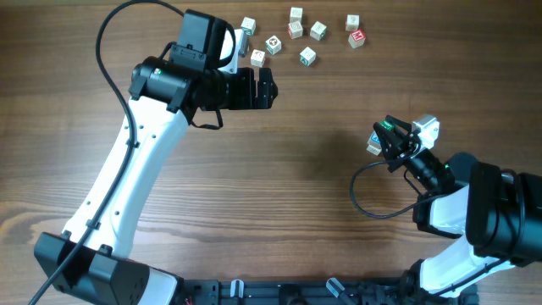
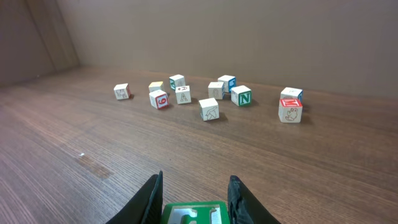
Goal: Form a tower
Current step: 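Carry the block over the stack and place it on top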
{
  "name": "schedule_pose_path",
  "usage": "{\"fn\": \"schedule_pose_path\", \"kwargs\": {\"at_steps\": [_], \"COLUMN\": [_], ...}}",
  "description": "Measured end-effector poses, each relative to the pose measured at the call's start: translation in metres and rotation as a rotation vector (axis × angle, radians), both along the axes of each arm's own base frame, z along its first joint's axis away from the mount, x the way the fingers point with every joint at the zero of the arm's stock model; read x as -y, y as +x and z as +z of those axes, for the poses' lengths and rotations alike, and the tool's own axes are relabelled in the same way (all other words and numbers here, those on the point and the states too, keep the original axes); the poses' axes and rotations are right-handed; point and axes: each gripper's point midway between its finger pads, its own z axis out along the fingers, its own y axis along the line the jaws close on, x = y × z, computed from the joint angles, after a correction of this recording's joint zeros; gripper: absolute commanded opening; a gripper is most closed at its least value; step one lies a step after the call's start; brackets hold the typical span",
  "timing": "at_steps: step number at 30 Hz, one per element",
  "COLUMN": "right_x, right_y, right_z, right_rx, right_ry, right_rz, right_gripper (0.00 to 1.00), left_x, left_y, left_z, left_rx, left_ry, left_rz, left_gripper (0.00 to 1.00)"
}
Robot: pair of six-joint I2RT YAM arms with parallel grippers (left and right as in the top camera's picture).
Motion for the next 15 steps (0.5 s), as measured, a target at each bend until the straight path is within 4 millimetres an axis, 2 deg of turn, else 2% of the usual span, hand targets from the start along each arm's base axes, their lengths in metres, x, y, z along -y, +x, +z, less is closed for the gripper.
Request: {"fn": "schedule_pose_path", "kwargs": {"at_steps": [6, 15], "right_x": [0.0004, 0.0023], "right_y": [0.0014, 0.0085], "right_z": [-0.002, -0.0066], "right_rx": [-0.012, -0.04], "right_ry": [0.003, 0.002], "right_rz": [0.0, 0.001], "right_gripper": [0.25, 0.33], "left_x": [0.0, 0.0], "left_y": [0.0, 0.0], "left_z": [0.0, 0.0], "left_rx": [0.0, 0.0], "left_ry": [0.0, 0.0], "left_rz": [0.0, 0.0], "left_gripper": [1.0, 1.0]}}
